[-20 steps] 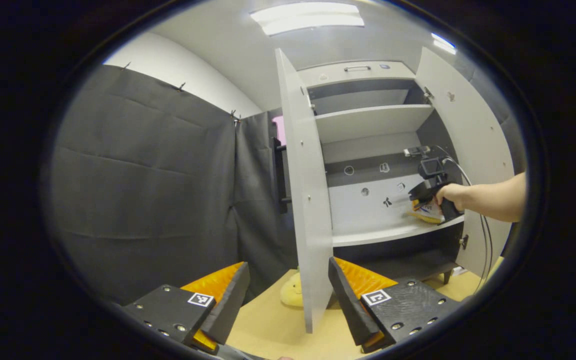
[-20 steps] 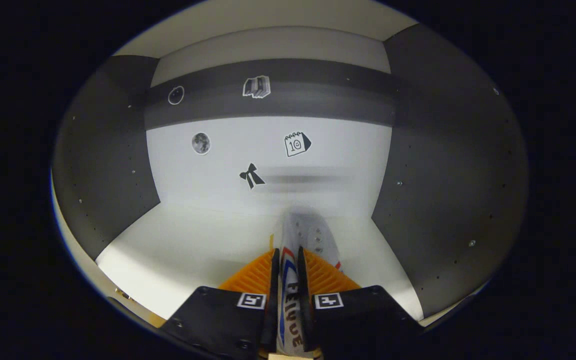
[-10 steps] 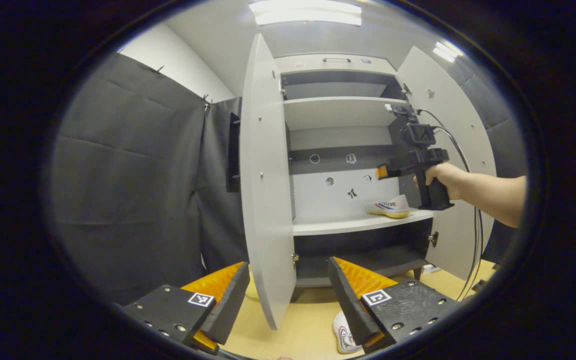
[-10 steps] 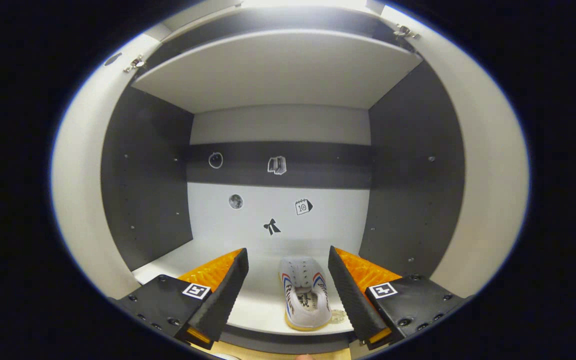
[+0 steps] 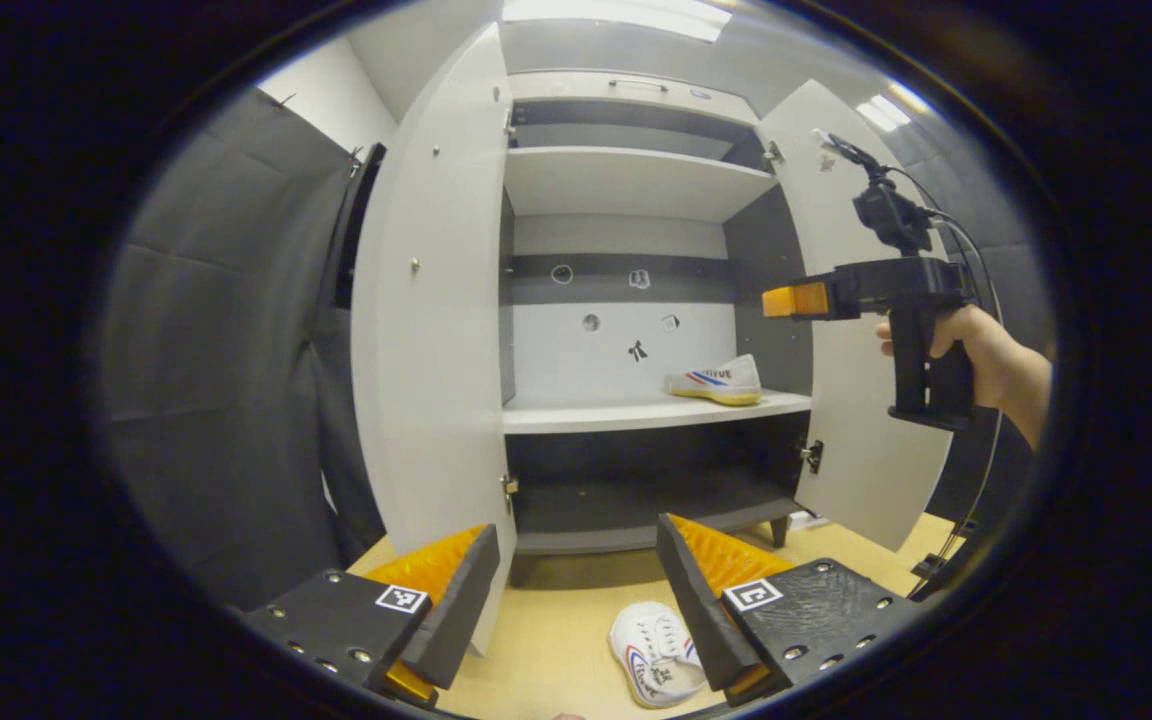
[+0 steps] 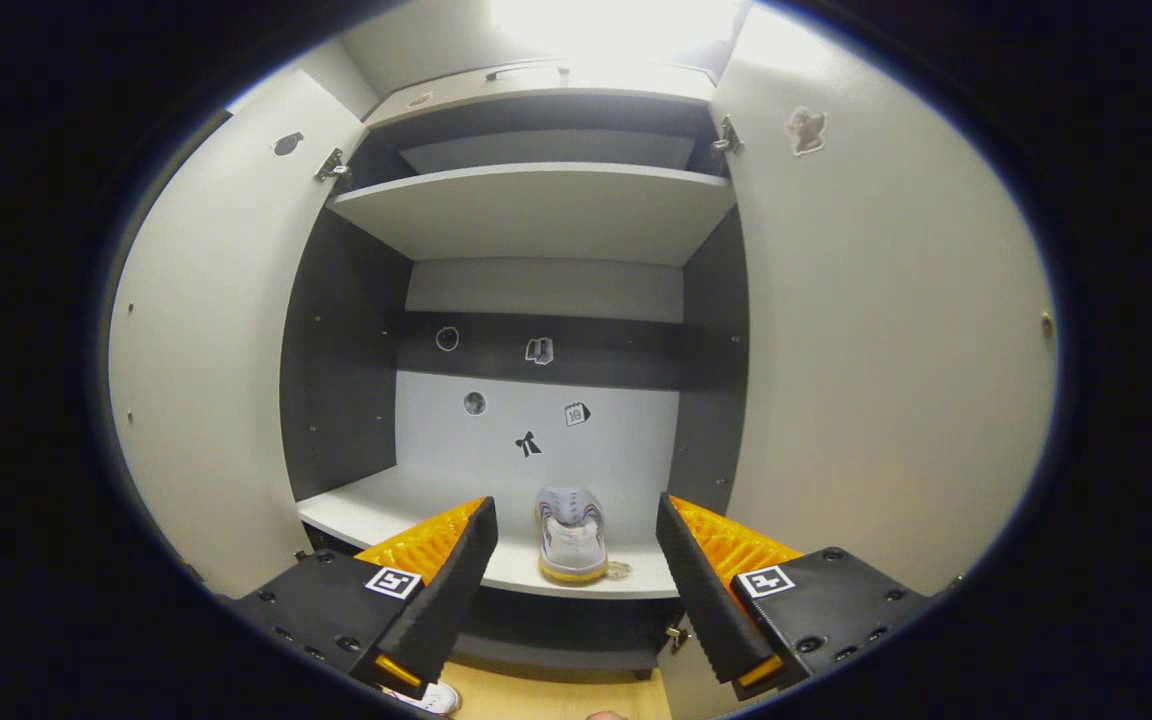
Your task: Grab one shoe with the right hand and put it into the shoe cabinet, grab the other shoe with the left hand and put it into the shoe cabinet; then close the right door with the right hand and the left door with the left hand.
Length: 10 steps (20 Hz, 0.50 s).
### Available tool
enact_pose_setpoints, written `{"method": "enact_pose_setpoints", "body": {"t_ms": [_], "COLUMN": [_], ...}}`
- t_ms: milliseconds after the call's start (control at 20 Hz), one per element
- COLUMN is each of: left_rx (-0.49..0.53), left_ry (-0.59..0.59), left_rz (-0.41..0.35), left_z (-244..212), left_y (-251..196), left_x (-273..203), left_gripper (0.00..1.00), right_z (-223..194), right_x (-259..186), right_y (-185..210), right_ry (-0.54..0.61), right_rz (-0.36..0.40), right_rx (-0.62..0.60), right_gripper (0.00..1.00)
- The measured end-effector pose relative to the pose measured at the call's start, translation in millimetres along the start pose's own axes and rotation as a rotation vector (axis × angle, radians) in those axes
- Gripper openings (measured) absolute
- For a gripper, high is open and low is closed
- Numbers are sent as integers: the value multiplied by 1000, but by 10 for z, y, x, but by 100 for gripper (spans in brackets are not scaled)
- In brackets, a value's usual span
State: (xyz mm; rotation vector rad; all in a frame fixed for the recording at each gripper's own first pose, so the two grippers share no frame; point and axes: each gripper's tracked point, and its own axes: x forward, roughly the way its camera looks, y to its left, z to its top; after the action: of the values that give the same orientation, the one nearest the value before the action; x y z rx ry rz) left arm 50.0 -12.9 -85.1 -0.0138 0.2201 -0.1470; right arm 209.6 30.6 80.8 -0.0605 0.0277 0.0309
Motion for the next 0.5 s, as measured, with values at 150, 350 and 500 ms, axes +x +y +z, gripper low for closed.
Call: {"method": "enact_pose_setpoints", "body": {"t_ms": [150,350,500], "left_rx": [-11,-1,8], "left_ry": [44,122,199], "left_rz": [-54,-105,-131], "left_z": [-220,-649,-1057], "left_y": [-141,-294,-379], "left_x": [138,263,335], "left_gripper": [92,92,92], "right_z": [-76,-171,-341], "right_x": [-271,-656,-884], "right_y": [-147,-212,-204], "right_ry": [-15,-9,-10], "right_rz": [-44,-44,-27], "right_rx": [-16,7,3], "right_gripper": [96,99,99]}}
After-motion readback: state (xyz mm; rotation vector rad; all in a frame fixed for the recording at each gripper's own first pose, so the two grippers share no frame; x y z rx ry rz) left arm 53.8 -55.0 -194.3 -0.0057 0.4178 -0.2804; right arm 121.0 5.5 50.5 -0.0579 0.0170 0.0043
